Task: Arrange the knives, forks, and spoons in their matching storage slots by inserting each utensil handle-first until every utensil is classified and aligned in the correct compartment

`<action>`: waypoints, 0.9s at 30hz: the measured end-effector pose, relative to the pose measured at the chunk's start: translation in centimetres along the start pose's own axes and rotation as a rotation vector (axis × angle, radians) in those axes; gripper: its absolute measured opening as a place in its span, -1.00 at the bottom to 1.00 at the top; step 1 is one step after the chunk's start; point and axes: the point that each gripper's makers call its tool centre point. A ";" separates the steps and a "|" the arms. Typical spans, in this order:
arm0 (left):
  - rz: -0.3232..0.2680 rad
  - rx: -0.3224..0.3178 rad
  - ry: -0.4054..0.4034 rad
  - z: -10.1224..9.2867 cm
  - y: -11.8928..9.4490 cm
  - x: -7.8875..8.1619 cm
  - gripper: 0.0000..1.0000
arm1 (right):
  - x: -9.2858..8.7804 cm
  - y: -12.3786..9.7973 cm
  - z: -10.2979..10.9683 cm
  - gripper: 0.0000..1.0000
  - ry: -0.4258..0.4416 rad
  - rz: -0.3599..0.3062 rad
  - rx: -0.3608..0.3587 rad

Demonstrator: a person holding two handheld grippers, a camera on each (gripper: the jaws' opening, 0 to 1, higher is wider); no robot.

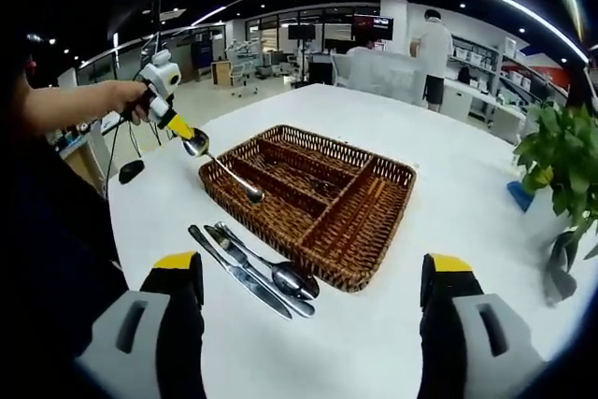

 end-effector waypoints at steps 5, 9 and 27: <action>-0.013 0.006 0.014 0.1 1.4 2.4 -1.00 | -0.2 -0.3 -0.1 0.99 -0.003 0.010 -0.007; -0.014 0.001 0.015 0.1 2.6 3.7 -1.00 | -0.1 -0.4 -0.2 0.99 -0.007 0.006 -0.013; -0.003 0.031 -0.019 1.7 7.8 8.4 -1.00 | 0.1 -0.4 -0.2 0.98 -0.004 0.010 -0.028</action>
Point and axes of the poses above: the point that each gripper's makers call its tool centre point, and the gripper's own axes: y roughly forward along the fingers, z roughly to its left, x roughly out of its top, and after that the axes turned 11 degrees about -z, right-handed
